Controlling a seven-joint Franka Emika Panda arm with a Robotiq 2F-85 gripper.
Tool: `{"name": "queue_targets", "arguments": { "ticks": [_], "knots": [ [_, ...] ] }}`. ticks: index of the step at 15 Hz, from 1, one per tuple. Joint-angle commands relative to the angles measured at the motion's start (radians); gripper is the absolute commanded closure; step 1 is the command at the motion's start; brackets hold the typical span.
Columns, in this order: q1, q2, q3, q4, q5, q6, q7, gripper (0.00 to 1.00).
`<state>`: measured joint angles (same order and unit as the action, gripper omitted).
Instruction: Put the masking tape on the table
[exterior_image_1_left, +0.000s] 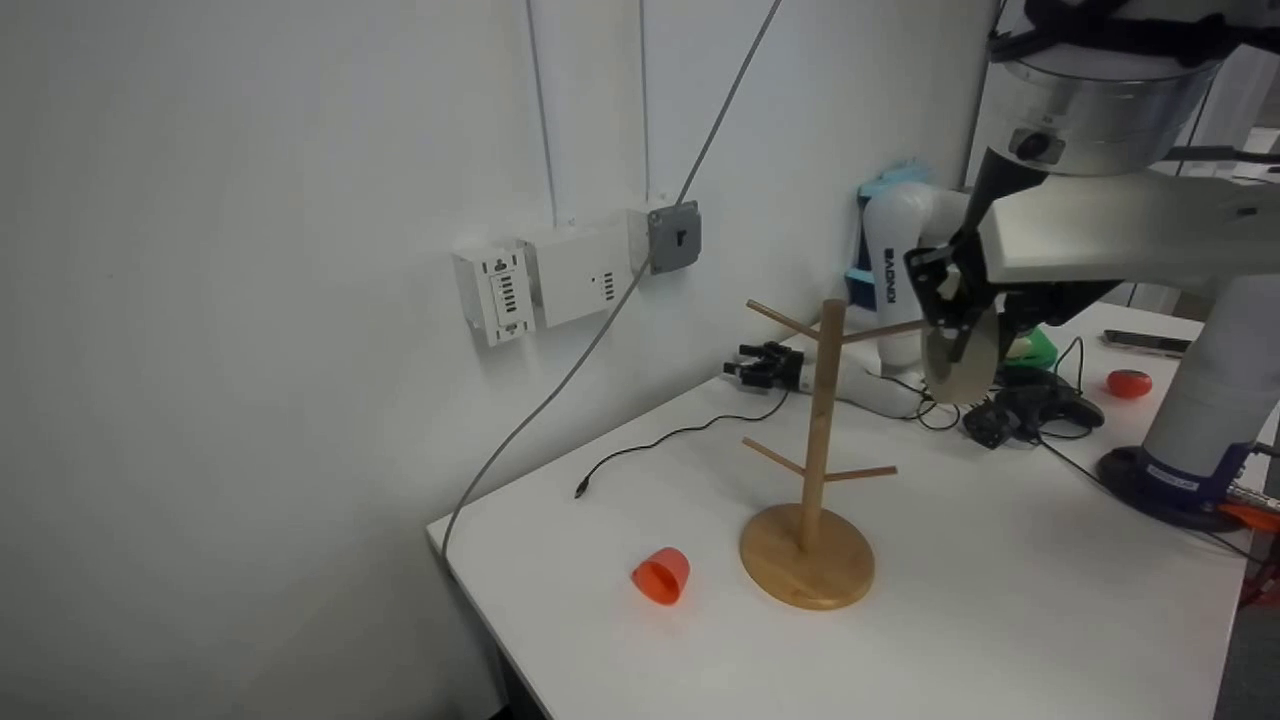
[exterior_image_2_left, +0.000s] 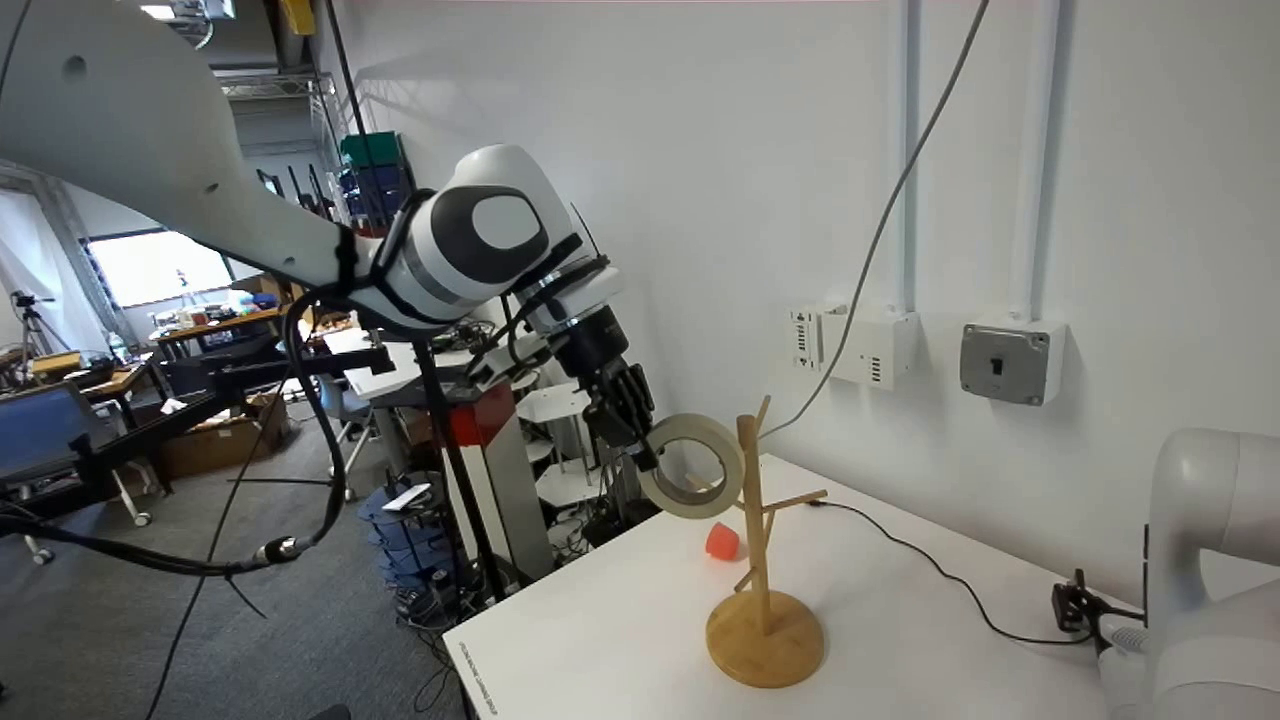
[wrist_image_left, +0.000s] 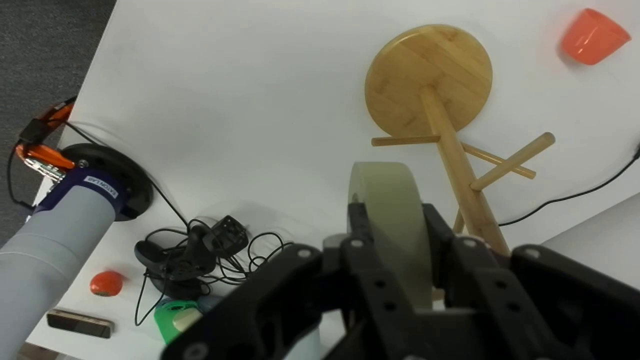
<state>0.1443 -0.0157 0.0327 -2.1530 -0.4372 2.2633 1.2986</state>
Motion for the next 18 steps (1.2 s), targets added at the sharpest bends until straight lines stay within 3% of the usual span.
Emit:
{"name": "queue_targets", "arguments": {
  "ticks": [1, 13, 18],
  "knots": [
    [-0.026, -0.047, 0.023, -0.034, 0.003, -0.001, 0.008, 0.93],
    [-0.035, -0.057, 0.035, -0.040, -0.001, -0.029, 0.124, 0.93],
    [-0.033, -0.059, 0.038, -0.038, 0.018, -0.067, 0.113, 0.93]
  ]
}}
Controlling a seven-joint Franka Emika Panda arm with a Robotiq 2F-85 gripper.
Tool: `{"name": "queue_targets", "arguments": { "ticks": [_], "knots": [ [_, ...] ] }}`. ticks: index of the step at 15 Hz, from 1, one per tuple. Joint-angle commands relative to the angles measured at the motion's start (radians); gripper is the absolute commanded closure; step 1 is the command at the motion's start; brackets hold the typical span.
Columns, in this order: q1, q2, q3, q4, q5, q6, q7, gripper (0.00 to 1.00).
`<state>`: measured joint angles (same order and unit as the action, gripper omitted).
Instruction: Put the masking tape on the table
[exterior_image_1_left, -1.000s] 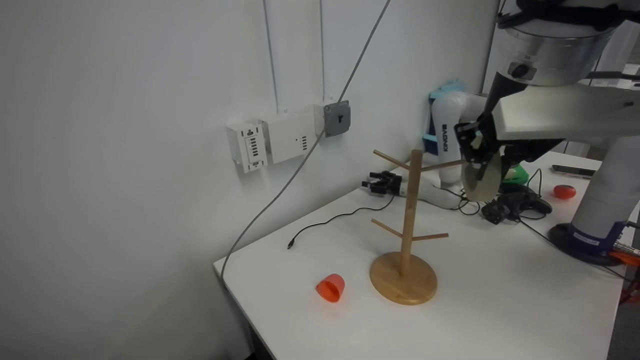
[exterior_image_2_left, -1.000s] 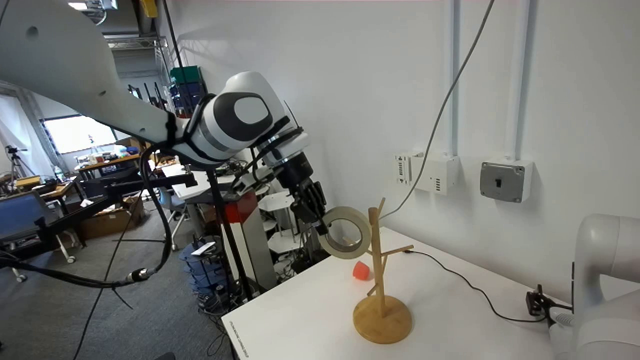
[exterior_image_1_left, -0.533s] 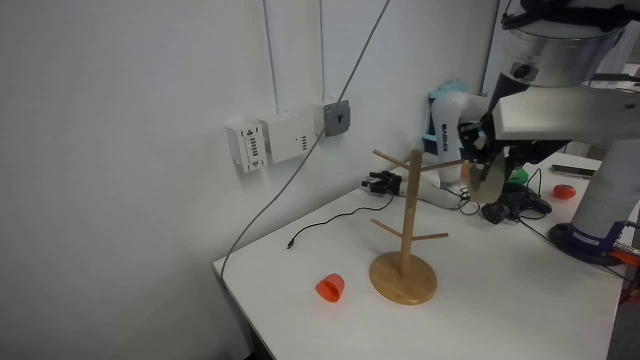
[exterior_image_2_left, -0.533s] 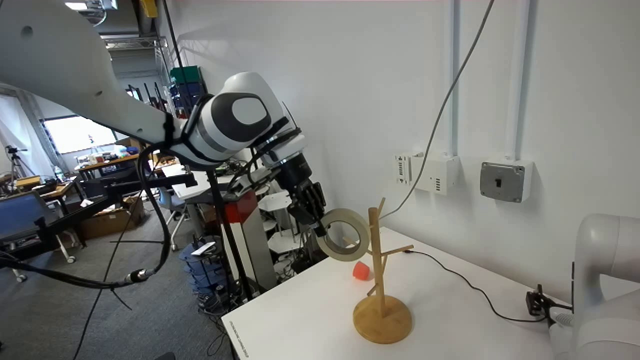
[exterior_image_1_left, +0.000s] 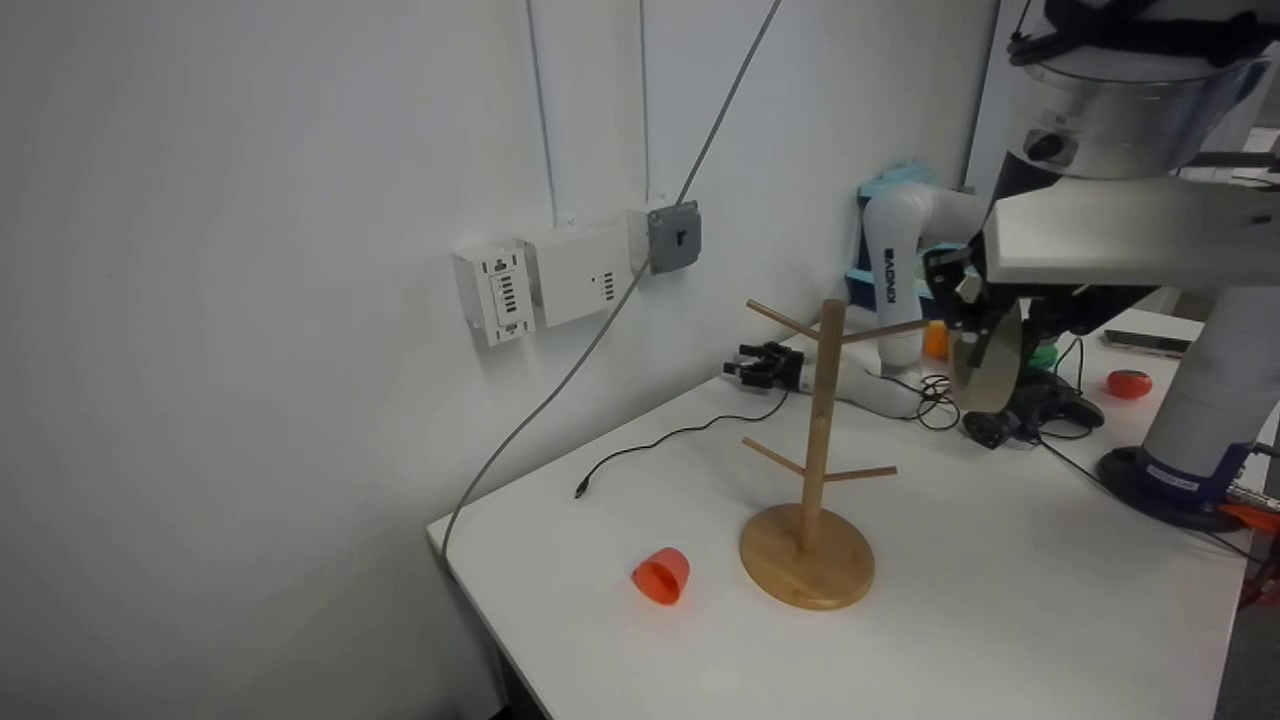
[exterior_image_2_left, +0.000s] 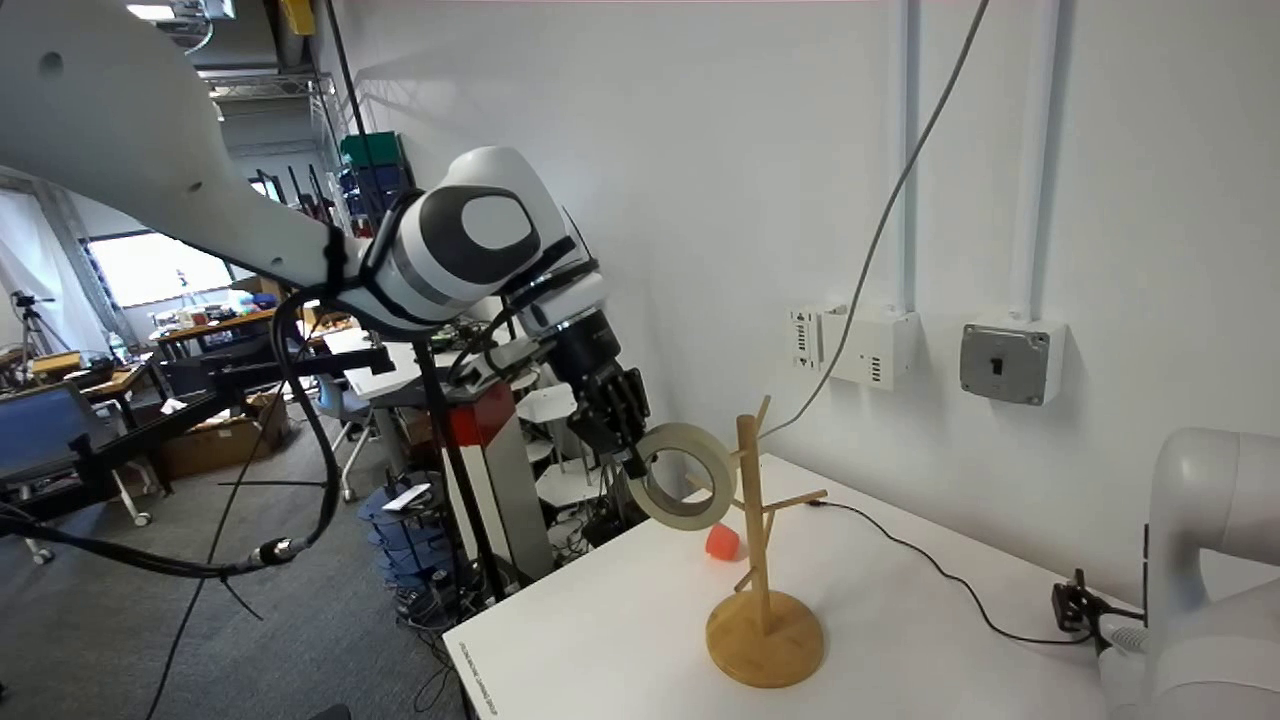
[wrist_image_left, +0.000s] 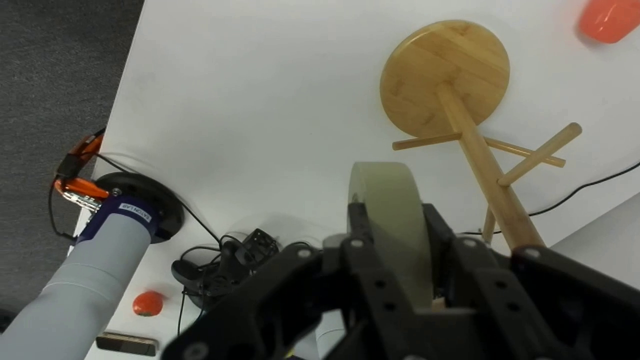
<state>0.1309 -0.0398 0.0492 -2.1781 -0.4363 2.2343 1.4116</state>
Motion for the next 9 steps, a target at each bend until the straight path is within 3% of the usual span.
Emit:
{"name": "queue_targets", "arguments": {
  "ticks": [1, 9],
  "knots": [
    [-0.019, -0.036, 0.023, -0.012, 0.023, -0.051, -0.006, 0.93],
    [-0.015, -0.043, 0.032, -0.007, 0.153, -0.133, -0.118, 0.93]
  ]
}}
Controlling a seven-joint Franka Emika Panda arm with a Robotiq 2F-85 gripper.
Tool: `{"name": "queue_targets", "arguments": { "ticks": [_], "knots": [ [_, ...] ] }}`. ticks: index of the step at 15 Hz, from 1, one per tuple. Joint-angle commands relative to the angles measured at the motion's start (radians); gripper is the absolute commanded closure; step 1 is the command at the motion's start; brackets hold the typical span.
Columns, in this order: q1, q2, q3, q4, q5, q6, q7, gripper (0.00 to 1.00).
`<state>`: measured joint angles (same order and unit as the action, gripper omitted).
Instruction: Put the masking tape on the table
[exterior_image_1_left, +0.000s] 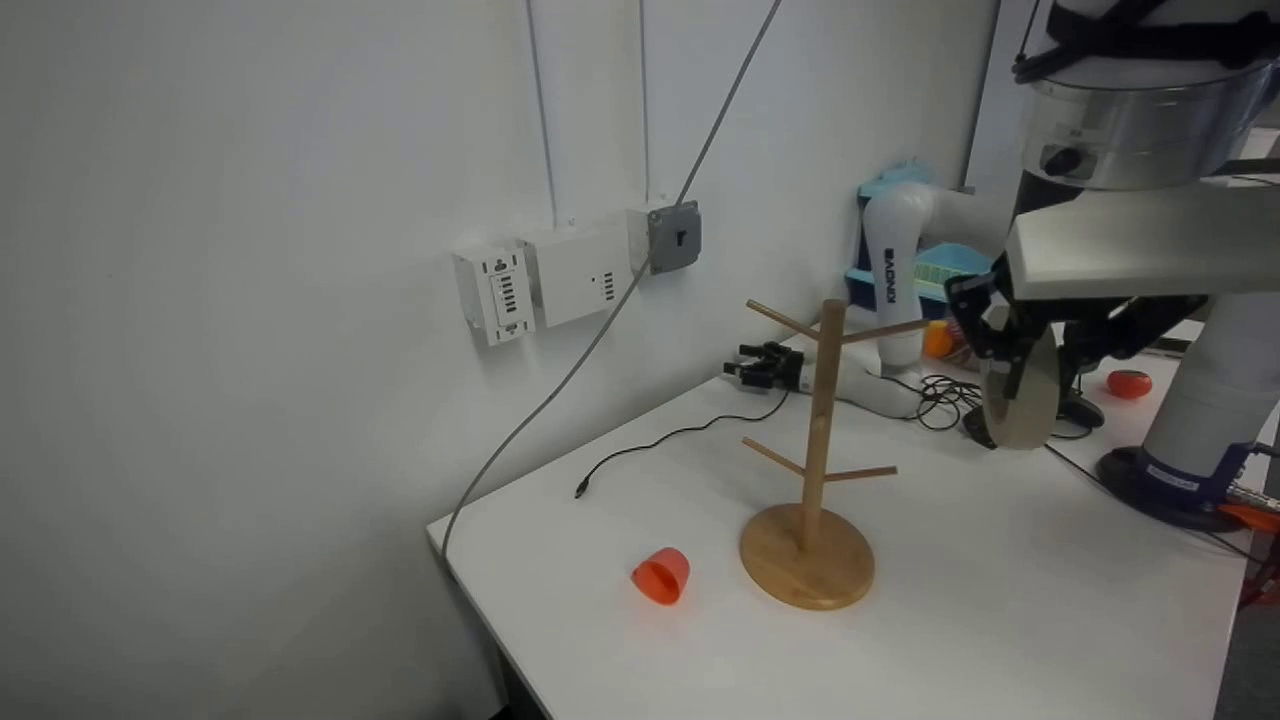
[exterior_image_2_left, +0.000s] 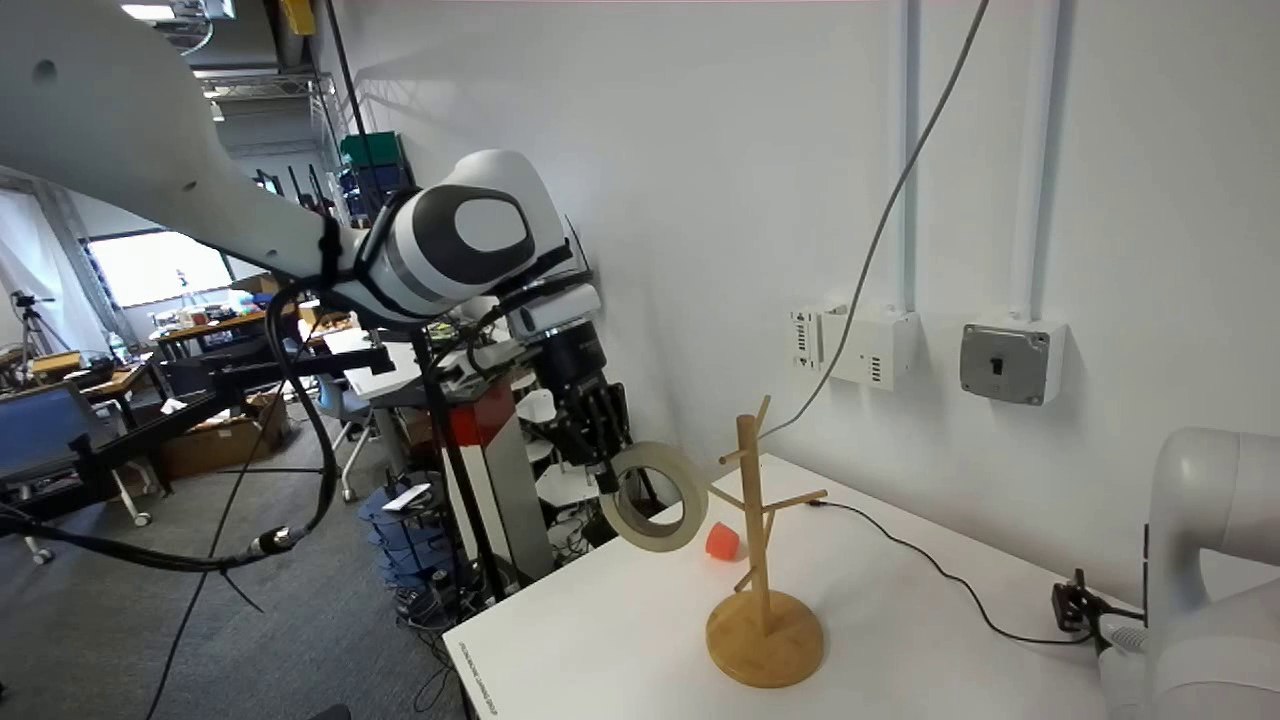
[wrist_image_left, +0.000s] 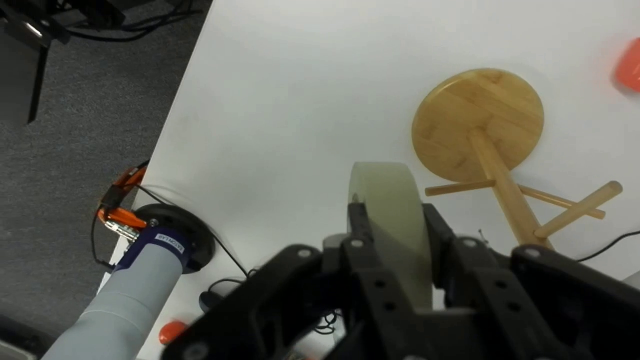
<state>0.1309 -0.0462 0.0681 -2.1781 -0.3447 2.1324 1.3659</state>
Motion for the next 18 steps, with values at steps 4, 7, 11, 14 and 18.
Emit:
{"name": "queue_targets", "arguments": {
  "ticks": [4, 7, 11, 14, 18],
  "knots": [
    [-0.018, -0.045, 0.012, -0.016, 0.150, 0.012, -0.171, 0.93],
    [-0.020, -0.049, 0.013, -0.016, 0.145, 0.015, -0.194, 0.93],
    [-0.019, -0.054, 0.011, -0.017, 0.180, 0.013, -0.265, 0.93],
    [-0.019, -0.021, 0.020, 0.001, 0.166, -0.002, -0.249, 0.71],
    [-0.019, -0.021, 0.020, 0.001, 0.172, -0.002, -0.265, 0.71]
  ]
}}
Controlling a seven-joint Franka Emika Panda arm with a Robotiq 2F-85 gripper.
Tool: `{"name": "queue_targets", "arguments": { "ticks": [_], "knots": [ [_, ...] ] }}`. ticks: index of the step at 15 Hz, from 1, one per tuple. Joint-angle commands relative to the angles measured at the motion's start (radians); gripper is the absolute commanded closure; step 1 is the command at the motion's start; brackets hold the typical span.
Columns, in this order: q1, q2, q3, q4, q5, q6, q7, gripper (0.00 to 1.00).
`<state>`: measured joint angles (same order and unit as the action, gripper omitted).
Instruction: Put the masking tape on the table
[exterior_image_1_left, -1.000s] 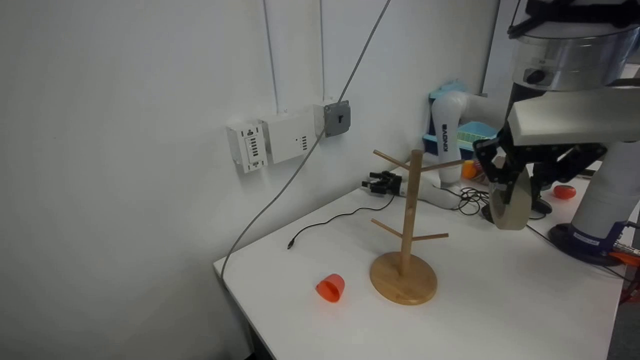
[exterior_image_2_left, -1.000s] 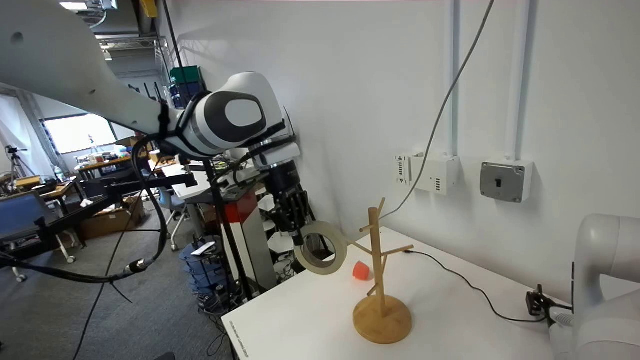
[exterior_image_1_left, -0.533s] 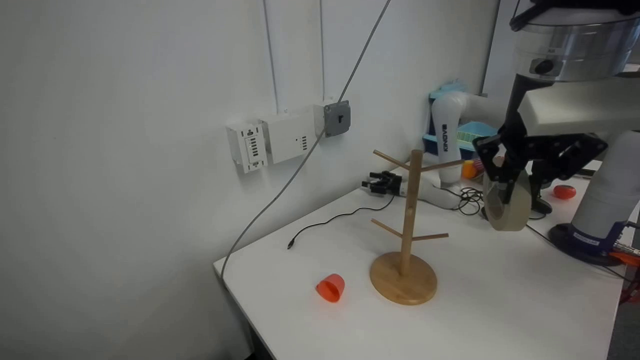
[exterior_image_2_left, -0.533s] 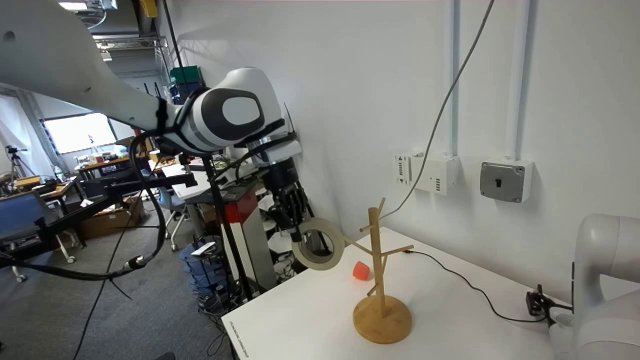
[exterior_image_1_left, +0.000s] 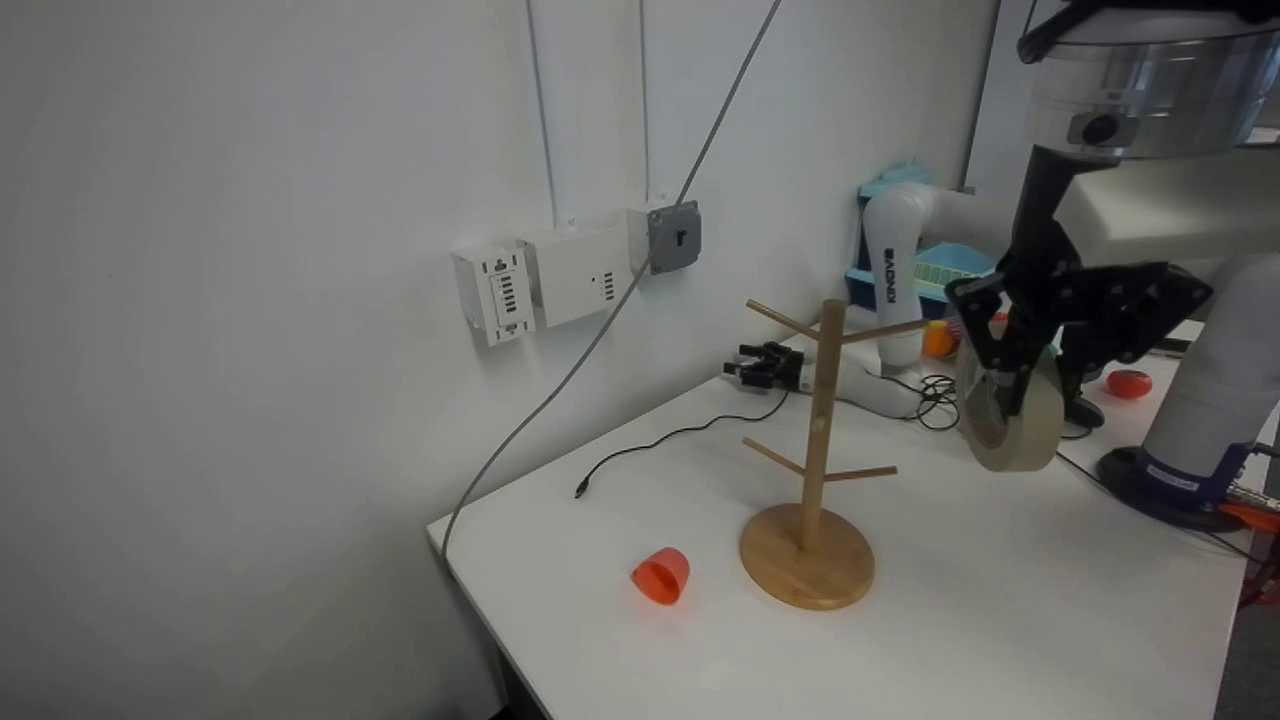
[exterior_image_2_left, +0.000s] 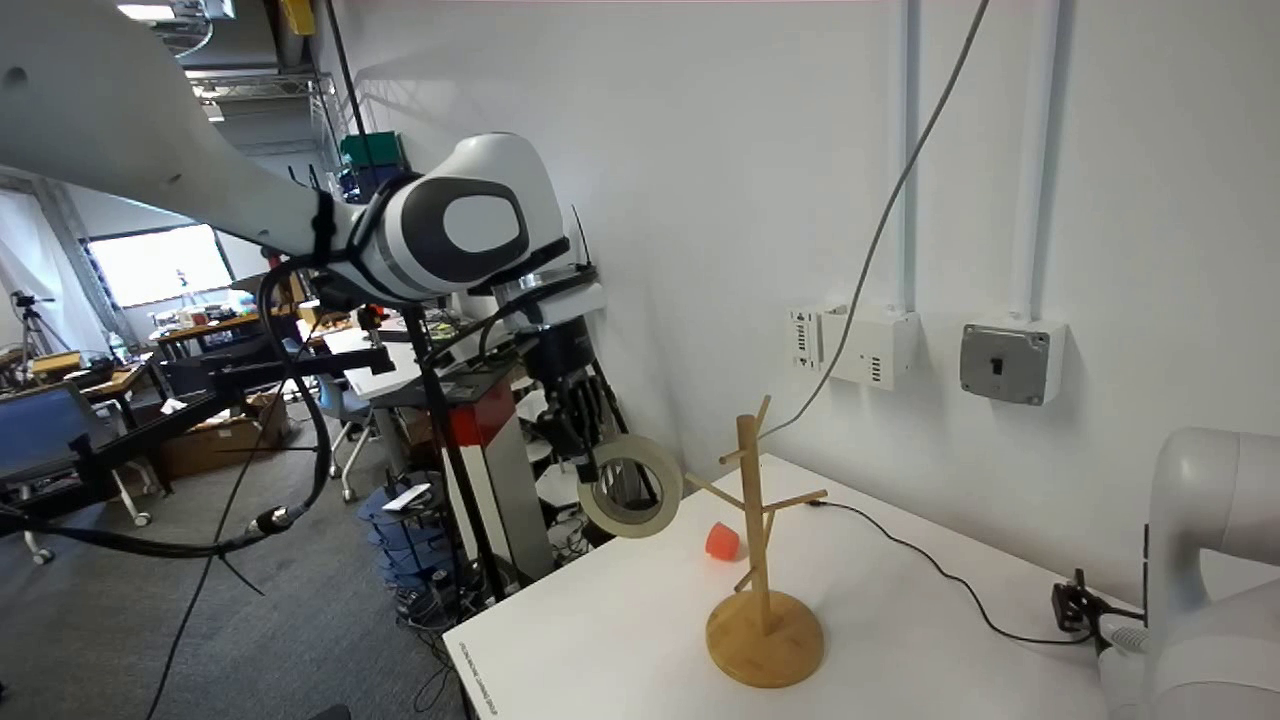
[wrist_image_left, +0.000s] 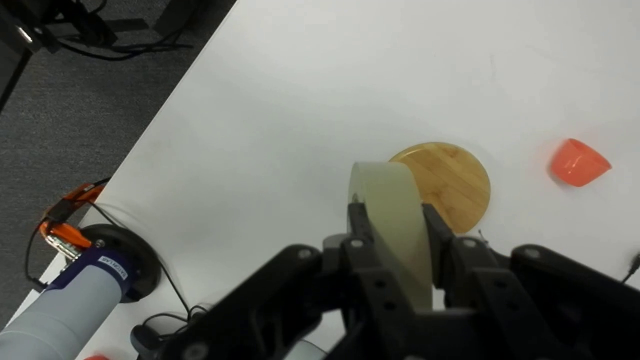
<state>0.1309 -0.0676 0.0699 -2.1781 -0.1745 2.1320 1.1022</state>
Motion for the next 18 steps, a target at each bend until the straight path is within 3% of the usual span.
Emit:
{"name": "queue_targets", "arguments": {
  "ticks": [1, 5, 6, 18],
  "knots": [
    [-0.019, 0.000, 0.018, 0.001, 0.002, -0.001, -0.002, 0.71],
    [-0.019, 0.000, 0.018, 0.001, 0.002, -0.001, -0.002, 0.71],
    [-0.019, 0.000, 0.018, 0.001, 0.002, -0.001, -0.002, 0.93],
    [-0.016, 0.014, 0.021, 0.011, -0.009, -0.055, 0.022, 0.93]
  ]
}}
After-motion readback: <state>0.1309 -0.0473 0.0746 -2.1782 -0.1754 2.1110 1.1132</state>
